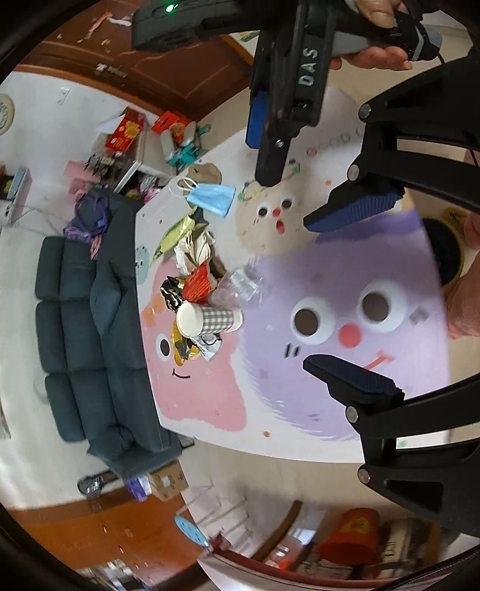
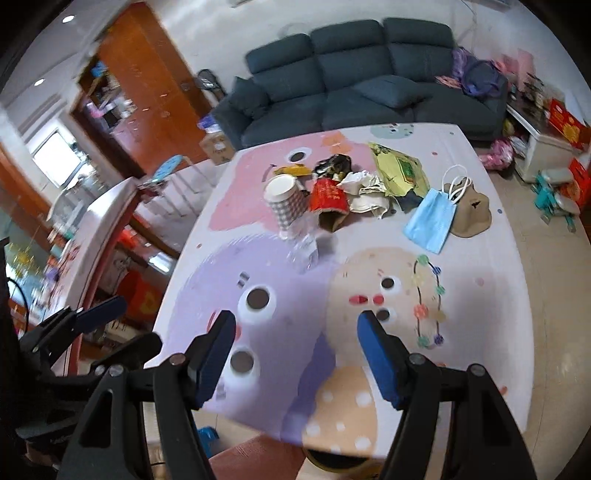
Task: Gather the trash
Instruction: 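Grasp the plaid paper cup with the left tool while the right tool grasps the clear plastic bottle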
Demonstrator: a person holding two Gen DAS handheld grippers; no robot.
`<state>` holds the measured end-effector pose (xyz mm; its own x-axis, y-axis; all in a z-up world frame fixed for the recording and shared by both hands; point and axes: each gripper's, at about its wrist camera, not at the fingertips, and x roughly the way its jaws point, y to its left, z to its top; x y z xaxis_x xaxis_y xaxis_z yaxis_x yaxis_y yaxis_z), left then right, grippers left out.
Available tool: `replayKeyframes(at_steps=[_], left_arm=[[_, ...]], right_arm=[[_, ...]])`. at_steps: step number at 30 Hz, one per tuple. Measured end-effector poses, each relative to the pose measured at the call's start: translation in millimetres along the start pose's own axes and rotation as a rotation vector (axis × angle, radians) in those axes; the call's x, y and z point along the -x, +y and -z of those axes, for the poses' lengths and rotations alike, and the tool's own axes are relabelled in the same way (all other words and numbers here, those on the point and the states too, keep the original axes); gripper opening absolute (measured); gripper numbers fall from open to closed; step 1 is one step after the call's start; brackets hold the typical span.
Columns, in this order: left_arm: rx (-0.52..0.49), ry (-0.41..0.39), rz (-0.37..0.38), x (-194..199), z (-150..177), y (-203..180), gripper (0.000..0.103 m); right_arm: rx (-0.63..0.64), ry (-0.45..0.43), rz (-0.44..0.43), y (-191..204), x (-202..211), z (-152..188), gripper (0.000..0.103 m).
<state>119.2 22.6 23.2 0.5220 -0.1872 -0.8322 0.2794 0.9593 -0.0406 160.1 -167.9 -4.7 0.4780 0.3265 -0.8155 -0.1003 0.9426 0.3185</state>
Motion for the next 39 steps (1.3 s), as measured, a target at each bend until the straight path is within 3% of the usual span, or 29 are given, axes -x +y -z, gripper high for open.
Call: replayKeyframes(at_steps=[13,17,20,27,32,39], left_arm=[[-0.094,0.122,0.166,-119,-81,80,0.067],[-0.099,0.125,0.203,-137,-97,88,0.067],[-0.088,0.14,0.231,-149,-105,95,0.067],[-0.074,0.188,0.272,-178,-113,98,0.067],[-0.073,0.22,0.291,-200,-116,85,0.067],[-0.083,0.224,0.217,-231,-119,59,0.067]], right_arm=[[-0.184,0.136,0.123,-7,-158,-68,0.069],[-0.202,0.168,0.127,-10,-184,-75,0.057],[-0.185,0.173,0.078,-3,-188,-74,0.039],[-0.155,0.194,0.099,10,-173,-57,0.038],[-0.224,0.165,0.115,-2,-144,-38,0.037],[-0.335,0.109,0.145,-22,-115,-20,0.037]])
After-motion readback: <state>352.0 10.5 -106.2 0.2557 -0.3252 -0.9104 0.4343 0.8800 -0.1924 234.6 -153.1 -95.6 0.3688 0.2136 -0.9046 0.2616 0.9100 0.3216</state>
